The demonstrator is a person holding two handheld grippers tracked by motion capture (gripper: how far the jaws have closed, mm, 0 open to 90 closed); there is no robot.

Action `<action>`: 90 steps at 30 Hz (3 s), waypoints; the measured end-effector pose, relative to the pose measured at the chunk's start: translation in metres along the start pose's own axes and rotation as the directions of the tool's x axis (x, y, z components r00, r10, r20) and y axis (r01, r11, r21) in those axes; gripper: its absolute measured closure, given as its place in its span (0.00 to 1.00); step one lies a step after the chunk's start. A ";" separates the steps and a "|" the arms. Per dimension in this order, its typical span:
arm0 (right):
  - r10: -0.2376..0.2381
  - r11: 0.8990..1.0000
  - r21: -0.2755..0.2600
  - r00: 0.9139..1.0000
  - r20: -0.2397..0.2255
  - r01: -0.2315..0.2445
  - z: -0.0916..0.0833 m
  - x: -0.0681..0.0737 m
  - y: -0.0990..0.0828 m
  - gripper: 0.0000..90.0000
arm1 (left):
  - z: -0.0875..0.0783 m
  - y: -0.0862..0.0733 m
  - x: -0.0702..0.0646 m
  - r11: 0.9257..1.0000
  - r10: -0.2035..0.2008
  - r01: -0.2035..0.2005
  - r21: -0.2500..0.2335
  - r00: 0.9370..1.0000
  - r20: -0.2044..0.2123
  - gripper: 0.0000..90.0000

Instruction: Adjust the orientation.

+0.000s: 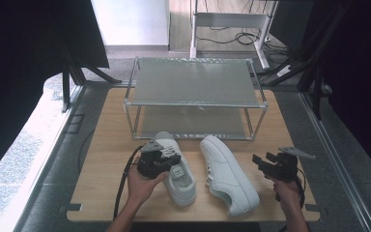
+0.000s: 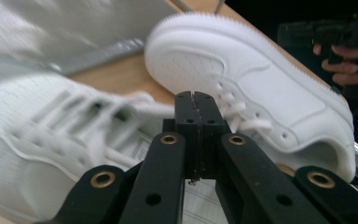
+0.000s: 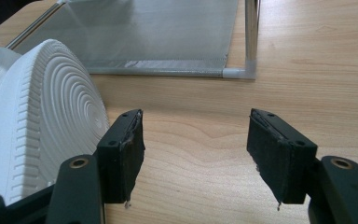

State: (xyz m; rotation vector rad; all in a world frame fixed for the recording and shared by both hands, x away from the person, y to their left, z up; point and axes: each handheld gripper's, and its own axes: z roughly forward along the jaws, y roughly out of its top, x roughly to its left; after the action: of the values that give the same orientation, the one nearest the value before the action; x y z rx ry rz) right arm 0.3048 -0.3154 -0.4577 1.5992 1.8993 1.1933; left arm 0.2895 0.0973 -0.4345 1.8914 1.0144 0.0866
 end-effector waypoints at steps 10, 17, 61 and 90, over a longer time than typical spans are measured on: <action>0.001 1.000 0.014 1.000 0.008 -0.002 0.003 0.000 -0.002 0.41 | 0.009 -0.019 -0.003 0.998 0.011 -0.010 0.061 1.000 -0.016 1.00; -0.014 1.000 0.028 1.000 0.007 0.014 0.005 0.002 -0.003 0.41 | 0.014 -0.028 -0.005 0.996 0.003 -0.003 0.089 1.000 -0.005 1.00; -0.068 0.997 -0.029 0.997 -0.043 0.067 -0.002 0.004 -0.001 0.39 | -0.062 -0.021 0.028 0.997 -0.008 0.004 -0.079 0.999 -0.047 0.69; -0.318 0.948 -0.091 0.910 -0.265 0.305 -0.023 0.094 0.005 0.76 | -0.064 -0.027 0.051 0.985 -0.122 0.112 -0.132 0.990 -0.076 0.34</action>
State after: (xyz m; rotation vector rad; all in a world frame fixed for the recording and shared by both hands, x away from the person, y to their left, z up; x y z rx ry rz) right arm 0.2649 -0.2360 -0.4198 1.0908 2.1777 1.3612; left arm 0.2779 0.1830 -0.4375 1.7210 1.1482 0.1593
